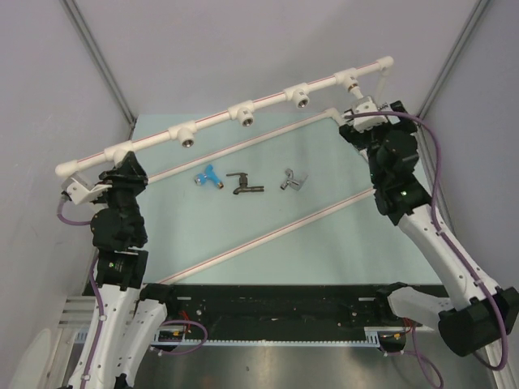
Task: Install the water faucets
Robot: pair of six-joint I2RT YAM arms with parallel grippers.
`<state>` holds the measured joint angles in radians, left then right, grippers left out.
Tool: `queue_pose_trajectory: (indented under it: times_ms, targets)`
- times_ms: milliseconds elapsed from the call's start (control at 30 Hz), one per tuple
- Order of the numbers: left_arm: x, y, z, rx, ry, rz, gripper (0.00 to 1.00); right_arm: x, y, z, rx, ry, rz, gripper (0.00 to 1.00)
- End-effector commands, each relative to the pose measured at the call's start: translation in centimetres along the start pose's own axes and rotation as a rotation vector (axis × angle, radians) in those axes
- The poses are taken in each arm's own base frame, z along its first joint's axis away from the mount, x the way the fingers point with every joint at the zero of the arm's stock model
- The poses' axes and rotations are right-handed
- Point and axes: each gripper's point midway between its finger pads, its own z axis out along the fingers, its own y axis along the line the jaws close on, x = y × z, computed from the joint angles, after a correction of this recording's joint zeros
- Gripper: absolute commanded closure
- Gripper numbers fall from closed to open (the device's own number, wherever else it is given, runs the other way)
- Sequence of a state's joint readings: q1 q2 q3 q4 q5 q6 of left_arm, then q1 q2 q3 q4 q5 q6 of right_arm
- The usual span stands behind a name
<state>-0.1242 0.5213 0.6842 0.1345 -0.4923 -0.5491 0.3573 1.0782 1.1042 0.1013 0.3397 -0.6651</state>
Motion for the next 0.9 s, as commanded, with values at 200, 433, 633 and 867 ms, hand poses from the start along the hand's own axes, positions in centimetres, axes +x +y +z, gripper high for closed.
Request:
queue_pose_trajectory:
  times_ms: [200,433,633,867]
  targets:
    - [2.1,-0.3,-0.7,0.045,0.082,0.045,1.0,0.6,-2.3,2.2,0.223,0.207,-0.637,0.0]
    - [2.0,-0.3,-0.8,0.046,0.079,0.044,1.0,1.3,-1.9,4.3,0.25,0.193,-0.665,0.0]
    - [2.0,-0.3,-0.8,0.045,0.078,0.046,1.0,2.2,-0.4,5.4,0.192,0.139,-0.501,0.12]
    - [2.0,-0.3,-0.8,0.046,0.08,0.045,1.0,0.7,2.9,5.0,-0.001,0.004,-0.071,0.58]
